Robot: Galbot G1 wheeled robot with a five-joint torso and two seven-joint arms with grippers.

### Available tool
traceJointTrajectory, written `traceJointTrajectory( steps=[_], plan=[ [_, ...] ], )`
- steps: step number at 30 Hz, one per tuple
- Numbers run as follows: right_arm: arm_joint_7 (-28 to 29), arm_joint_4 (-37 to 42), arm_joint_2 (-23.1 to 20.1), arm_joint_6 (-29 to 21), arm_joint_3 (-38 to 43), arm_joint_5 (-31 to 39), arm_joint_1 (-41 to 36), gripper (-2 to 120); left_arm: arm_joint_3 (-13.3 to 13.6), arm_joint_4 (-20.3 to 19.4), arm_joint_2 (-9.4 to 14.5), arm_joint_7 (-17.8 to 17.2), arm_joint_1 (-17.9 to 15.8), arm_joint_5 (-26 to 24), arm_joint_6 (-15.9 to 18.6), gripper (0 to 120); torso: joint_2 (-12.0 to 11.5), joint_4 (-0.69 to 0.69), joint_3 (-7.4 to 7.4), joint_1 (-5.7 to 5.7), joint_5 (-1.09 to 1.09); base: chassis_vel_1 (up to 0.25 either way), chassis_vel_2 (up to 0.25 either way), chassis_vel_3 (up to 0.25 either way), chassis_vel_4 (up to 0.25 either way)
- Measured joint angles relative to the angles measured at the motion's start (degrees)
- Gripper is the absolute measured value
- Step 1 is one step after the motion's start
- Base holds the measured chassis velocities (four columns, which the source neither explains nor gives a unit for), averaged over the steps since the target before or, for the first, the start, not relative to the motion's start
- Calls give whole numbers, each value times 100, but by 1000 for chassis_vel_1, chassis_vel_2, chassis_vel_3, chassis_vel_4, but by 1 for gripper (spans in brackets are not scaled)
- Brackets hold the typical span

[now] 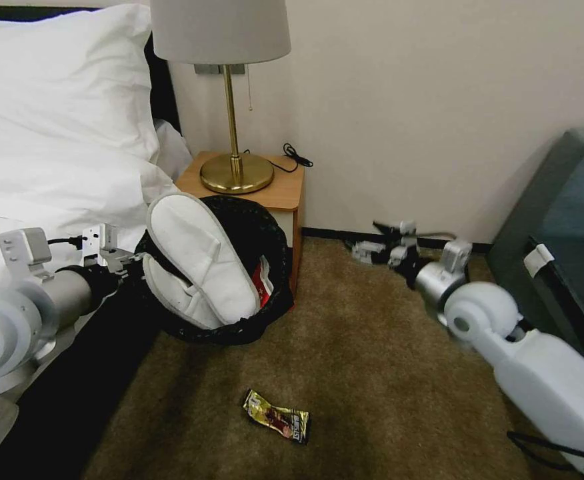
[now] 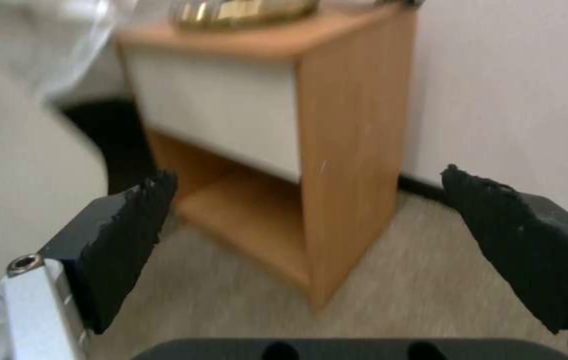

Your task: Pick up the trash bin, then pick up the garbage on the floor and place it into the trash bin.

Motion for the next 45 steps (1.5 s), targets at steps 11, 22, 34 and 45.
traceJointTrajectory(
  steps=[11, 22, 34, 45],
  plan=[
    [-1529, -464, 2, 257, -443, -873, -491, 100, 3, -2, 28, 14, -11, -17, 0, 1, 0, 0, 0, 0, -1, 0, 0, 0, 0],
    [-2473, -1204, 406, 458, -1382, -1816, -78, 100, 70, -24, 71, 29, -34, -30, 0, 1, 0, 3, 0, 0, -1, 0, 0, 0, 0],
    [-3052, -1955, 541, 833, -2047, -2111, 212, 100, 225, 54, 85, 308, -81, 158, 0, 1, 0, 0, 0, 0, -2, 0, 0, 0, 0],
    [-3127, -2697, 1003, 1011, -2712, -2244, 508, 100, 251, 67, 129, 423, -125, 195, 0, 1, 0, 0, 0, 0, -1, 0, 0, 0, 0]
  ],
)
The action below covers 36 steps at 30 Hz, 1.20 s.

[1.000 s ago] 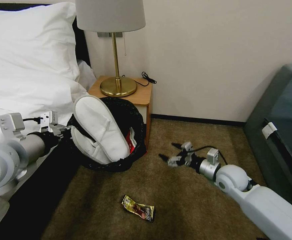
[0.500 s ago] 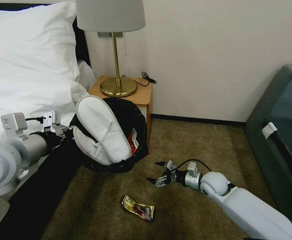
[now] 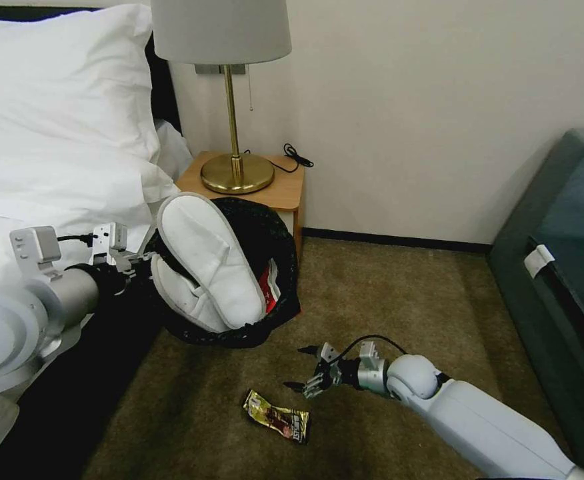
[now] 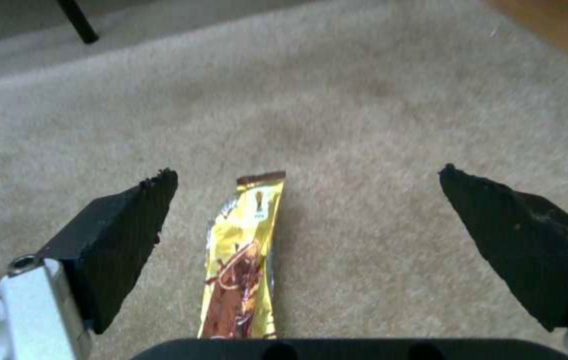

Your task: Pick up the trash bin, then pick up the garbage on the floor and place it into the trash bin.

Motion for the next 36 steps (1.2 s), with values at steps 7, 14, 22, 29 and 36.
traceJointTrajectory(
  steps=[7, 14, 22, 29, 36],
  plan=[
    [85, -659, 414, 175, -117, -179, -49, 100, 2, 1, -15, 47, 6, 57, 0, 1, 0, 0, 0, 0, 0, 0, 0, 0, 0],
    [163, -1215, 865, 304, -166, -355, -114, 100, 15, 20, -36, 112, 28, 125, 0, 1, 0, 0, 0, 0, 0, 0, 0, 0, 0],
    [251, -1717, 1335, 413, -358, -695, -115, 100, 27, 15, -74, 142, 38, 157, 0, 1, 0, 0, 0, 0, 0, 0, 0, 0, 0],
    [304, -1849, 1389, 402, -555, -851, -135, 100, 30, -3, -116, 148, 57, 177, 0, 1, 0, 0, 0, 0, 0, 0, 0, 0, 0],
    [297, -2029, 1361, 434, -537, -884, -229, 100, 4, -14, -109, 149, 80, 179, 0, 1, 0, 0, 0, 0, 1, 0, 0, 0, 0]
  ],
)
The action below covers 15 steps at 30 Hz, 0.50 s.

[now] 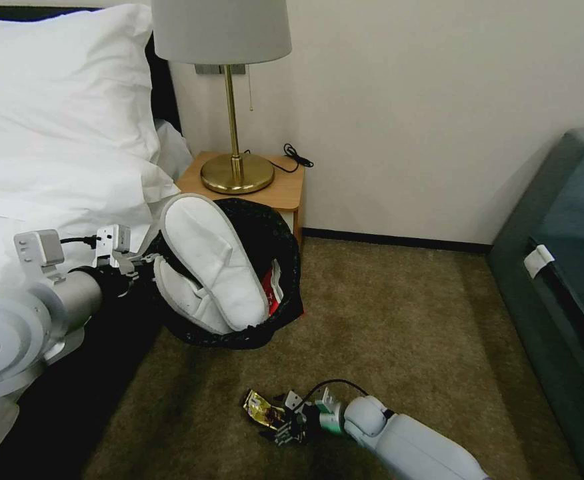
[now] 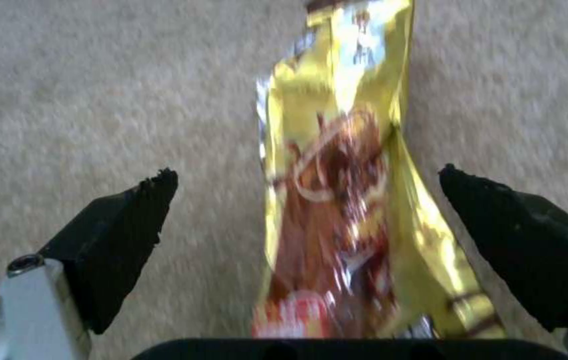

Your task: Pick up the trash bin, then pick up the garbage on the floor and place it into the trash bin.

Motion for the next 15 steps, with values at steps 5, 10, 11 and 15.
traceJointTrajectory(
  steps=[5, 10, 11, 15],
  plan=[
    [-11, -19, -58, -49, 19, 79, -11, 100, 12, -5, -14, 19, -11, 8, 0, 1, 0, 0, 0, 0, -1, 0, 0, 0, 0],
    [-33, 45, -94, -325, -9, 314, -21, 100, 21, -5, -23, 72, -14, 33, 0, 1, 1, 0, 0, 0, 0, 0, 0, 0, 0],
    [9, 112, -135, -476, -48, 504, -31, 100, 21, -5, -25, 84, -9, 44, -1, 1, 0, 0, 0, 0, -1, 0, 0, 0, 0],
    [73, 156, -154, -572, -88, 606, -37, 100, 19, -6, -28, 97, 3, 57, 0, 1, 0, 0, 0, 0, -1, 0, 0, 0, 0]
  ],
)
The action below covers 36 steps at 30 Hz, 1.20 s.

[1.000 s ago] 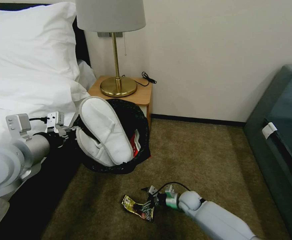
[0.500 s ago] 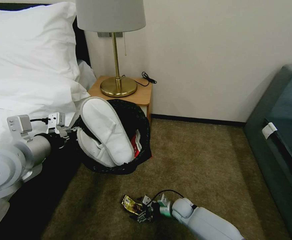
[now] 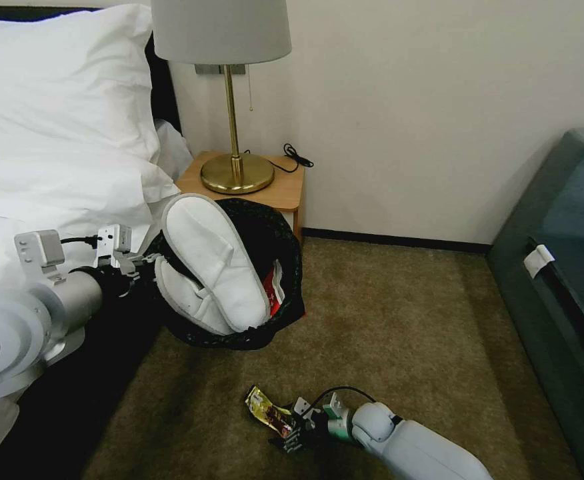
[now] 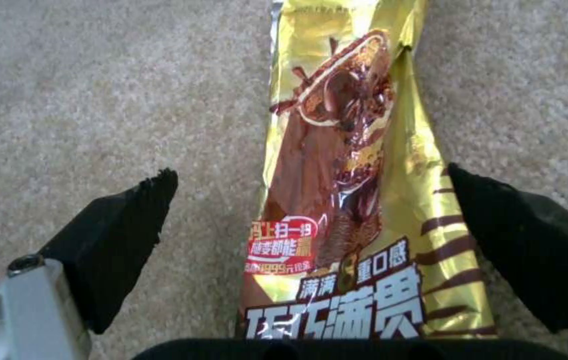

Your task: Pick up the trash bin, then pick up the garbage on the floor and place it into the trash bin.

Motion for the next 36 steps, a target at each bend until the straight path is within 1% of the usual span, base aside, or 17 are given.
traceJointTrajectory(
  steps=[4, 6, 9, 10, 12, 14, 16, 18, 19, 22, 23, 25, 26, 28, 29, 31, 36],
  plan=[
    [6, -48, 64, 9, -3, -26, 5, 99, 0, 1, -12, 13, -3, 10, 0, 1, 0, 0, 0, 0, 0, 0, 0, 0, 0],
    [12, -69, 86, 28, -2, -48, 6, 96, 2, 2, -21, 17, -3, 23, 0, 1, 0, 0, 0, 0, 0, 0, 0, 0, 0],
    [30, -94, 95, 59, 6, -80, 0, 82, 3, 2, -26, 22, -3, 32, 0, 1, 0, 0, 0, 0, 0, 0, 0, 0, 0],
    [30, -94, 95, 59, 6, -80, 0, 82, 3, 2, -26, 22, -3, 32, 0, 1, 0, 0, 0, 0, 0, 0, 0, 0, 0],
    [58, -123, 102, 103, 23, -91, -13, 70, 3, 8, -25, 23, -8, 35, 0, 1, 0, -1, -1, 0, -1, 0, 0, 0, 0],
    [71, -133, 107, 125, 29, -99, -16, 67, 3, 9, -24, 23, -9, 37, 0, 1, 0, -1, -1, 0, -1, 0, 0, 0, 0],
    [106, -144, 111, 146, 37, -108, -21, 55, 4, 10, -29, 23, -9, 44, 0, 1, 0, -1, 0, 0, 0, 0, 0, 0, 0],
    [112, -145, 109, 149, 39, -113, -20, 50, 5, 13, -32, 23, -9, 48, 0, 1, 0, 0, -1, 0, -1, 0, 0, 0, 0],
    [112, -145, 109, 149, 39, -113, -20, 50, 5, 13, -32, 23, -9, 48, 0, 1, 0, 0, -1, 0, -1, 0, 0, 0, 0],
    [128, -149, 110, 168, 47, -132, -33, 33, 15, 21, -36, 23, -21, 51, 0, 1, 0, 0, 0, 0, 0, 0, 0, 0, 0],
    [128, -149, 110, 168, 47, -132, -33, 33, 15, 21, -36, 23, -21, 51, 0, 1, 0, 0, 0, 0, 0, 0, 0, 0, 0],
    [134, -152, 112, 177, 43, -146, -40, 23, 20, 24, -40, 25, -26, 54, 0, 1, 0, 0, 0, 0, 1, 0, 0, 0, 0],
    [134, -152, 112, 177, 43, -146, -40, 23, 20, 24, -40, 25, -26, 54, 0, 1, 0, 0, 0, 0, 1, 0, 0, 0, 0],
    [145, -163, 119, 192, 61, -178, -40, 13, 23, 25, -42, 30, -27, 60, 0, 1, 0, 1, 1, 0, 1, 0, 0, 0, 0],
    [145, -163, 119, 192, 61, -178, -40, 13, 23, 25, -42, 30, -27, 60, 0, 1, 0, 1, 1, 0, 1, 0, 0, 0, 0],
    [149, -153, 115, 204, 89, -203, -42, 2, 22, 24, -43, 32, -26, 63, 0, 1, 0, 1, 1, 0, 1, 0, 0, 0, 0],
    [269, -54, 68, 234, 257, -229, -88, 0, 21, 7, -43, 32, -13, 69, 0, 1, 0, 1, 1, 0, 1, 0, 0, 0, 0]
  ],
)
